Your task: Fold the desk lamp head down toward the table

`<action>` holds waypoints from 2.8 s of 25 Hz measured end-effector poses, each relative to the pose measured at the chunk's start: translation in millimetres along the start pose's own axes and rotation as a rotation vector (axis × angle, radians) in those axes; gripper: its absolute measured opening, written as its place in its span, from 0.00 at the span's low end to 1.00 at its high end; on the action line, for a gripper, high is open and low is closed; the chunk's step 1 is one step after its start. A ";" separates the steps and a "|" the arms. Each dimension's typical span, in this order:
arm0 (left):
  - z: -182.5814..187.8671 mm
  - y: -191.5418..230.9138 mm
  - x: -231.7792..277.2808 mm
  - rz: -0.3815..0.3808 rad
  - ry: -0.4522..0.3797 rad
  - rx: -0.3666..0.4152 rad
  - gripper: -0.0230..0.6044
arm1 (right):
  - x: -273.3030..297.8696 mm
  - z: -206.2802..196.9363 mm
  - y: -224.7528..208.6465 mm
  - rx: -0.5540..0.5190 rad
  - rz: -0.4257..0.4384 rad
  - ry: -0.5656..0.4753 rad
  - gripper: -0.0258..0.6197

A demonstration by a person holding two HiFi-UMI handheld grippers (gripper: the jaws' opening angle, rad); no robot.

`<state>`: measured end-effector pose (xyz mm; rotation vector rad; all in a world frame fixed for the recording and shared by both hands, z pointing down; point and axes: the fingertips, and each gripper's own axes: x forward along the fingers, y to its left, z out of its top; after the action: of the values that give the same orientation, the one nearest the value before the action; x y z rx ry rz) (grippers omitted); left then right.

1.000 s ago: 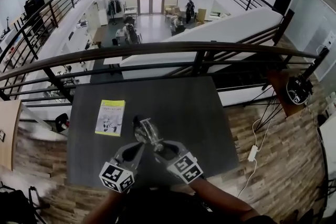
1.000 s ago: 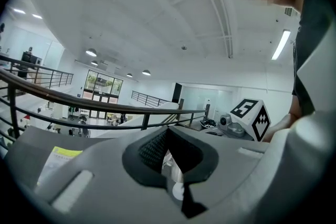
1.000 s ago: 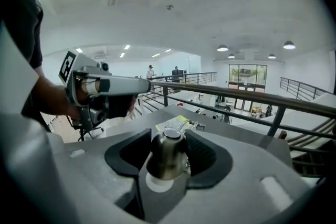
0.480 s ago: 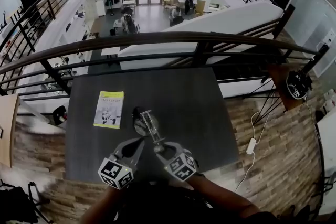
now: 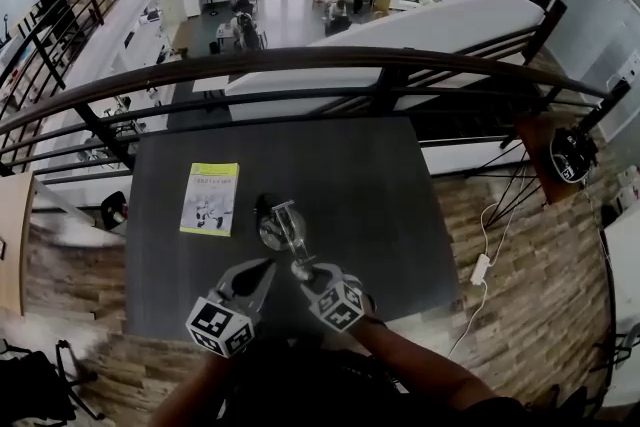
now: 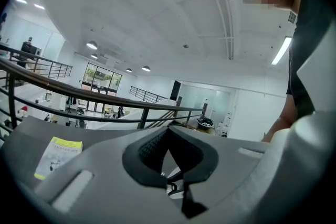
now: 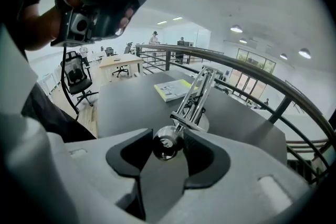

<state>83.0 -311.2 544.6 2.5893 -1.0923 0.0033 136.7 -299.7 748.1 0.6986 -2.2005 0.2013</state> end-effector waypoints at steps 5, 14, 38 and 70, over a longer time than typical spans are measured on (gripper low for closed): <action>-0.3 6.8 -2.8 0.004 0.001 -0.004 0.04 | 20.0 -9.0 -0.6 -0.001 -0.001 0.037 0.33; 1.2 18.2 -6.6 0.016 0.004 -0.017 0.04 | 44.8 -15.0 -6.7 -0.015 -0.012 0.069 0.33; 5.9 -5.6 -12.7 0.004 -0.013 -0.001 0.04 | -43.2 55.1 -26.5 0.111 -0.087 -0.242 0.04; 27.7 -56.3 -238.1 -0.221 -0.078 0.065 0.04 | -177.8 215.6 192.5 0.274 -0.135 -0.697 0.04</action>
<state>-49.3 -116.9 471.0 2.7764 -0.8387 -0.1171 -15.2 -142.4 488.6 1.2053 -2.7967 0.2133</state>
